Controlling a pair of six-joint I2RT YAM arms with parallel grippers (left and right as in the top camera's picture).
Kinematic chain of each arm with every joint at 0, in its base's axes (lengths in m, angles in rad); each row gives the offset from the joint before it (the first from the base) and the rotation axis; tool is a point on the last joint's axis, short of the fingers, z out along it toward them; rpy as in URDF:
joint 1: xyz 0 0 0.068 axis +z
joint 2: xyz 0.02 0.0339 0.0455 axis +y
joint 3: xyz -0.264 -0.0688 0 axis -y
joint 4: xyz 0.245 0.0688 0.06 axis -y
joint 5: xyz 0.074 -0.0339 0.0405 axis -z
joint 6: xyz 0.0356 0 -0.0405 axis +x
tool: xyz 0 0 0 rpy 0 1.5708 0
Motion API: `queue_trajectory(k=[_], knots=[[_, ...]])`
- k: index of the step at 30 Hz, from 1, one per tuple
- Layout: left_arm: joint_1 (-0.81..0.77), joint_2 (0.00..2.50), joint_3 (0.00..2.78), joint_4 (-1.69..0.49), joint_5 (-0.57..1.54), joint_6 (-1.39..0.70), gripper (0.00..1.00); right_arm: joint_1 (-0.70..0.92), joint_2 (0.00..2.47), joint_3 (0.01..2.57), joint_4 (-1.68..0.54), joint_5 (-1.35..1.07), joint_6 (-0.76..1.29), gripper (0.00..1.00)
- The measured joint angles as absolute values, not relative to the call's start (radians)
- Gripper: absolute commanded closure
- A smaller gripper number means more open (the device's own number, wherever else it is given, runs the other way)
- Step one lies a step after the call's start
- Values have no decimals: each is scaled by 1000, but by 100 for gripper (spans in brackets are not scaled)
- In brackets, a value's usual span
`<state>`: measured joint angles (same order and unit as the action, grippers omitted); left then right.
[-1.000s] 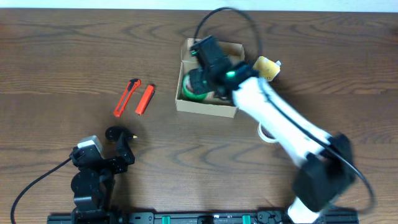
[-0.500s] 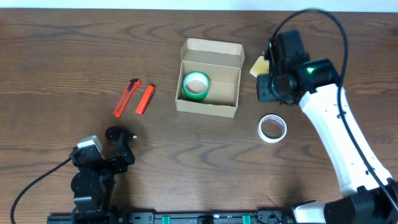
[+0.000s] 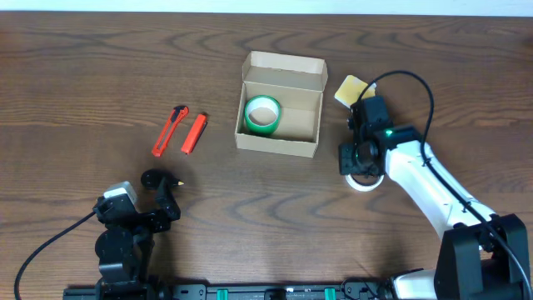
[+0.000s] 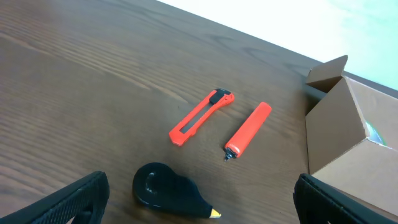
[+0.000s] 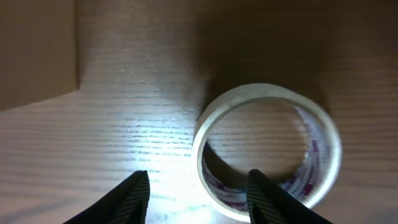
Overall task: Pack container
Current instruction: 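Move the right gripper down to the white masking tape roll and grasp it, then lift the white tape with the right gripper and place it in the box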
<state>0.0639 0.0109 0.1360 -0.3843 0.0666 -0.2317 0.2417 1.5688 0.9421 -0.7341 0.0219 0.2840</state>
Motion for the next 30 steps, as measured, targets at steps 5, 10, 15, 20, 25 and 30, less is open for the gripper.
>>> queue_trajectory(k=[5,10,15,20,25,30], knots=[[64,11,136,-384,67,-232,5,242,1569,868,-648,19,313,50],[64,11,136,-384,67,-232,4,248,1569,820,-579,19,326,50],[64,11,136,-384,67,-231,5,276,1574,793,-534,17,330,54],[64,11,136,-384,67,-232,4,278,1600,790,-521,17,332,68],[64,11,136,-384,67,-232,4,278,1611,789,-514,17,336,90],[64,11,136,-384,67,-231,5,278,1610,792,-521,19,337,99]])
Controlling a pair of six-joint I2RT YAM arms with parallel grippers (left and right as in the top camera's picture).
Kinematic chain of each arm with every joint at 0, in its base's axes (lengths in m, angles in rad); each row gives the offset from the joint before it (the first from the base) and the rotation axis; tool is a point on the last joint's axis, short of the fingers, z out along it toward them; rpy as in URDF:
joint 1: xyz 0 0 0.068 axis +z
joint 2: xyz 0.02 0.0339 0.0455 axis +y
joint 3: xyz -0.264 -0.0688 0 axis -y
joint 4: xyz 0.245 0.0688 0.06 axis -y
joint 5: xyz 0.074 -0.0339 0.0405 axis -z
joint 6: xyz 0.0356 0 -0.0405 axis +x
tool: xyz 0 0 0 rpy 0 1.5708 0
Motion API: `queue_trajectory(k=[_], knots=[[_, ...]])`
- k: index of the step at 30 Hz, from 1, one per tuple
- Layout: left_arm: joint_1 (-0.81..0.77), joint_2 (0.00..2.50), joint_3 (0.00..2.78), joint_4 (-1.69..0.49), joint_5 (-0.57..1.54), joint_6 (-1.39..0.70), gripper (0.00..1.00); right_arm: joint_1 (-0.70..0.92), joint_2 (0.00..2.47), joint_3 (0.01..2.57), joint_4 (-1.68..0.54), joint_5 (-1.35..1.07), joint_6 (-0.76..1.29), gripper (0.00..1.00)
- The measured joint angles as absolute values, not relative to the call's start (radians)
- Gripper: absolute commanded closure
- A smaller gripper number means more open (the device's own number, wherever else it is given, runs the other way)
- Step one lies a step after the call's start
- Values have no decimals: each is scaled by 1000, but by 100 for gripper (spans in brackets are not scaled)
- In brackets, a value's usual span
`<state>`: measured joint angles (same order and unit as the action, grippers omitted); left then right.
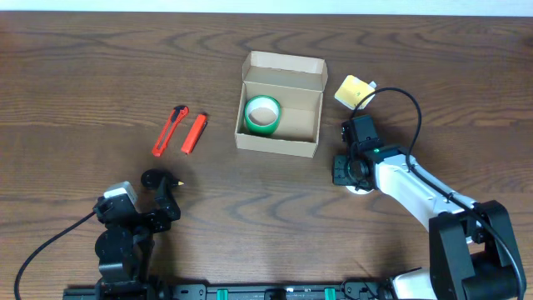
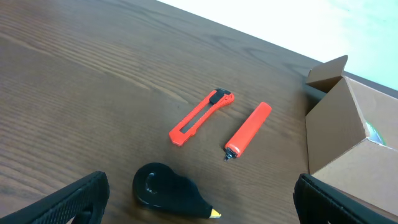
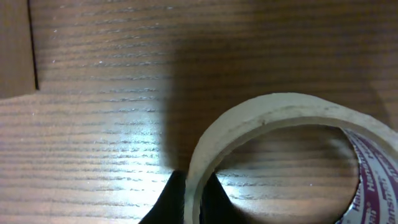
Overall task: Pack container
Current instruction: 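Lift the white tape with the right gripper and place it in the box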
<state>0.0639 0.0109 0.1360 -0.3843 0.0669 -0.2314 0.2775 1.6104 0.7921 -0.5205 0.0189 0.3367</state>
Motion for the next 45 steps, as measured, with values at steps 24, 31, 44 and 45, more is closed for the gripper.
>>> queue_trajectory(k=[24,31,44,45], knots=[[64,11,136,-384,67,-232,5,527,1857,1805,-870,14,328,99],[64,11,136,-384,67,-231,5,608,2075,1851,-876,-9,332,99],[64,11,136,-384,67,-231,5,638,2163,1854,-828,-27,337,99],[64,11,136,-384,67,-231,5,638,2165,1856,-829,-27,337,99]])
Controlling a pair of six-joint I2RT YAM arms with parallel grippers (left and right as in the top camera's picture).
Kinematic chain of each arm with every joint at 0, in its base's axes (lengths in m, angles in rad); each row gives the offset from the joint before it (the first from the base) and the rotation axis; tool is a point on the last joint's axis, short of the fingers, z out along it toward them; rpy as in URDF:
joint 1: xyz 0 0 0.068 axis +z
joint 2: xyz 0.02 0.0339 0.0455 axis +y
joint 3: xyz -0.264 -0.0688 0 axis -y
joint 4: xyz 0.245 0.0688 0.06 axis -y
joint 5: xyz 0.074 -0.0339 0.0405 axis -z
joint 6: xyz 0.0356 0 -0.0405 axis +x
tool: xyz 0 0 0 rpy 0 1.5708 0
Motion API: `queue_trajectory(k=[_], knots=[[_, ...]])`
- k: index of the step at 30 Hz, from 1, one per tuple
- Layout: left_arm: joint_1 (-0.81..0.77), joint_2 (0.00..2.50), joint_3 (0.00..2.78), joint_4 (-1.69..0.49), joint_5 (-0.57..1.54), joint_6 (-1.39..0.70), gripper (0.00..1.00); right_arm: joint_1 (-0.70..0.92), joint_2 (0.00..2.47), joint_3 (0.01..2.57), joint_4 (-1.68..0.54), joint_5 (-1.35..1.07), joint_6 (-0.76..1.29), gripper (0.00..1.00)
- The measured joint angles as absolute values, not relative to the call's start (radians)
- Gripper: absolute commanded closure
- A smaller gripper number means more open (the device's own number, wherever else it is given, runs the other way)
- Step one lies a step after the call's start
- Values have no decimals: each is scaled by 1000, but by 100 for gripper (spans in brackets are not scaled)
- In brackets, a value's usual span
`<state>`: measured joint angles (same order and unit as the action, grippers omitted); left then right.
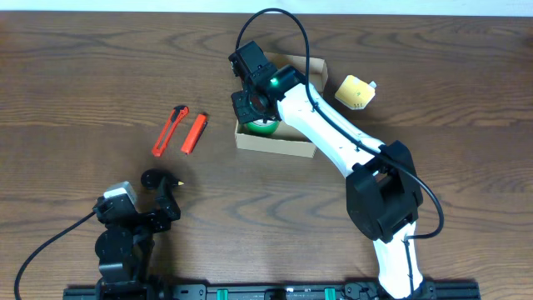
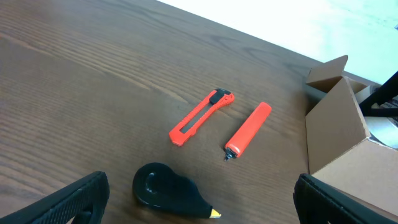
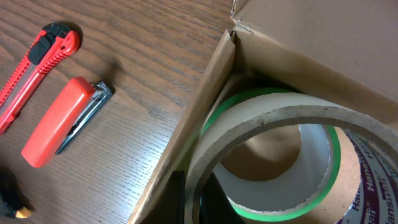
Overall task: Pack container
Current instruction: 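Lift the white tape with the right gripper and place it in the box, then reach the right gripper to the yellow sticky-note pad and grasp it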
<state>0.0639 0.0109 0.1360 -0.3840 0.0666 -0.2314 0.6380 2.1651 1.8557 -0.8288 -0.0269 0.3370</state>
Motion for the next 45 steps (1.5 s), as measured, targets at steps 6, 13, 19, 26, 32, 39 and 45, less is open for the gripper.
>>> queue_trajectory(k=[6,13,19,26,32,39,45], knots=[[64,11,136,-384,67,-231,5,638,2176,1858,-826,-25,339,85],[64,11,136,-384,67,-232,5,638,2193,1858,-820,4,349,65],[64,11,136,-384,67,-231,5,638,2193,1869,-850,15,348,60],[64,11,136,-384,67,-231,5,622,2113,1886,-948,14,320,58],[64,11,136,-384,67,-231,5,497,1885,1910,-1081,19,307,58],[64,11,136,-384,67,-232,5,366,1815,1895,-1222,39,337,54],[64,11,136,-384,67,-231,5,369,1843,1703,-1155,34,379,53]])
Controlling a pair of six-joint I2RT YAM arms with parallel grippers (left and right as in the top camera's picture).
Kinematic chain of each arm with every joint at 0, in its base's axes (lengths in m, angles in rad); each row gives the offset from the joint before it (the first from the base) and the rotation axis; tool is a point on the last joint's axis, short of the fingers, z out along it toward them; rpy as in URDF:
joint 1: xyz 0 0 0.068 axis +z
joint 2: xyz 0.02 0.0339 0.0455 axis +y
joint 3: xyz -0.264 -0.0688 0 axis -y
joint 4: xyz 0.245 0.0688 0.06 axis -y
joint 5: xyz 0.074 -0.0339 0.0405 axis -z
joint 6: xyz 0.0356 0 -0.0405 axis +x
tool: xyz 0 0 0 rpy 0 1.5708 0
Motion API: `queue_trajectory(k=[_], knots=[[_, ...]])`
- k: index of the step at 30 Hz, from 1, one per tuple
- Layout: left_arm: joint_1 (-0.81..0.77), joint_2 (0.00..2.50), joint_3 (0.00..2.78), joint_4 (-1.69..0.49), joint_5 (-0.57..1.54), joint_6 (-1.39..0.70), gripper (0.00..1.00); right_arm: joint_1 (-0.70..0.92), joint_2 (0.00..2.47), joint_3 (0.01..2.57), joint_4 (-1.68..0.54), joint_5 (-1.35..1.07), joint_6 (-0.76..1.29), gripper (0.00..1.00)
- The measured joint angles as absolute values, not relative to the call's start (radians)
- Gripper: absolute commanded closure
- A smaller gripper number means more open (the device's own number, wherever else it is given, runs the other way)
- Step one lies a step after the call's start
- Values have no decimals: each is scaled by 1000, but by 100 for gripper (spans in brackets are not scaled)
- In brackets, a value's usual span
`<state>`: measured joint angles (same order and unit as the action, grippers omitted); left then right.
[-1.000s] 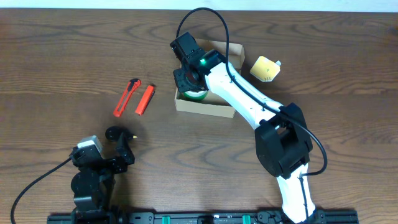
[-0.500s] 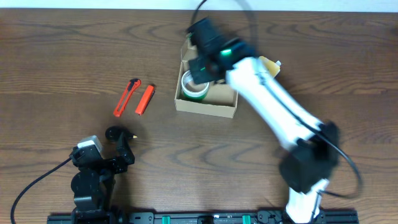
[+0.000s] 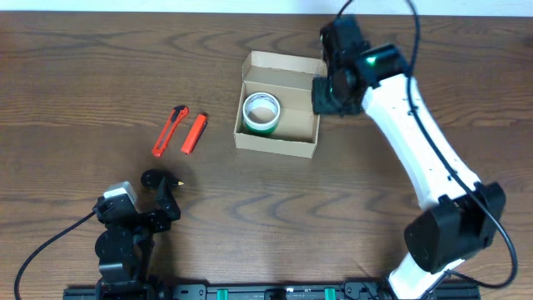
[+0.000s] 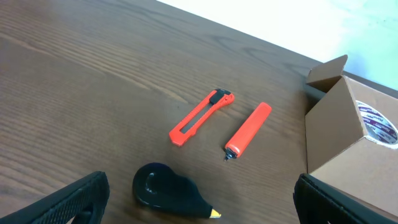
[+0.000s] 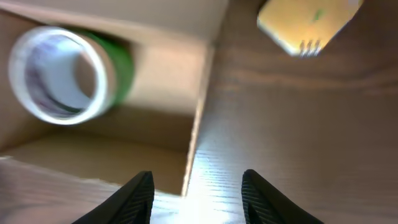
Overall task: Pack container
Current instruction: 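Reach the right gripper to the yellow sticky-note pad and grasp it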
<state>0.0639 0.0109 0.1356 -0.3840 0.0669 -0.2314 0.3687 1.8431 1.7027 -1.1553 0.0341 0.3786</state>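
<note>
The open cardboard box (image 3: 300, 117) holds a green tape roll (image 5: 122, 65) with a clear tape roll (image 3: 261, 109) lying on top of it; the clear roll's printed core also shows in the left wrist view (image 4: 377, 122). My right gripper (image 3: 326, 93) hangs open and empty just outside the box's right wall (image 5: 198, 118). A red box cutter (image 3: 170, 131), a red marker (image 3: 193, 133) and a black tape dispenser (image 3: 156, 177) lie left of the box. My left gripper (image 3: 162, 202) rests open at the front left, behind the dispenser (image 4: 169, 190).
A yellow block (image 5: 309, 22) lies on the table right of the box, hidden under my right arm in the overhead view. The box's rear flap (image 3: 283, 63) stands up. The table's front edge is close behind the left arm's base.
My right gripper was shut on the clear tape roll over the box's left side. Now the roll lies on the green roll, and the gripper is open beside the box's right wall.
My right gripper was open over the clear tape roll on the table right of the box, then shut on its rim. Later it held the roll over the green roll in the box. Now the roll lies there, released. The left arm has stayed still.
</note>
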Motion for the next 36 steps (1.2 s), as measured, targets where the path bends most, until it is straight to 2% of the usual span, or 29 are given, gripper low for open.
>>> queue_trajectory(k=[13,23,36], knots=[[64,11,136,-384,67,-231,5,393,1848,1460,-948,37,431,51],[64,11,136,-384,67,-232,4,392,1848,1429,-969,128,429,50],[64,11,136,-384,67,-232,5,389,1848,1439,-995,135,380,43]])
